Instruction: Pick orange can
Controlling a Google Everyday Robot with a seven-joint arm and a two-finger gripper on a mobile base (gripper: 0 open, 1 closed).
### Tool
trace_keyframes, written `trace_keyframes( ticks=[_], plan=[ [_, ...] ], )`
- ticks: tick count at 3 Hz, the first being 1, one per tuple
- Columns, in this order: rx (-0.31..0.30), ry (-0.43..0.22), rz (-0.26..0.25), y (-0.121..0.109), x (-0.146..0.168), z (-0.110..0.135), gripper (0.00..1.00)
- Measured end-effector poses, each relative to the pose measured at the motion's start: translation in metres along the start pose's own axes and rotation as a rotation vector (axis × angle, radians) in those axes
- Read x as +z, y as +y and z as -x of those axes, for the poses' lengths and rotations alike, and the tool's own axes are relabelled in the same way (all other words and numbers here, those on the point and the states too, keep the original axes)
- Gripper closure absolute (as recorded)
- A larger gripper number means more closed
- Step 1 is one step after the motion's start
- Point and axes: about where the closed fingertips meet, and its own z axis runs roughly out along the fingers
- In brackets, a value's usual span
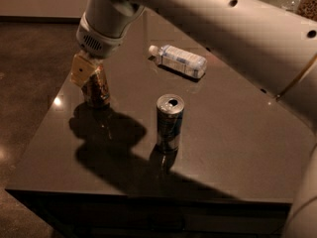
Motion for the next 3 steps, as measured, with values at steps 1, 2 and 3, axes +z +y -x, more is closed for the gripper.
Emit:
trace_keyframes(
  ticks=[1,2,3],
  plan=[
    [-0.016,-0.023,0.008,-0.006,-0.026,0.006,1.0],
    [-0.081,-0.095,0.032,-0.014,-0.097,0.017,1.0],
    [-0.084,-0.101,0.033,-0.014,-0.1,0.018,1.0]
  ],
)
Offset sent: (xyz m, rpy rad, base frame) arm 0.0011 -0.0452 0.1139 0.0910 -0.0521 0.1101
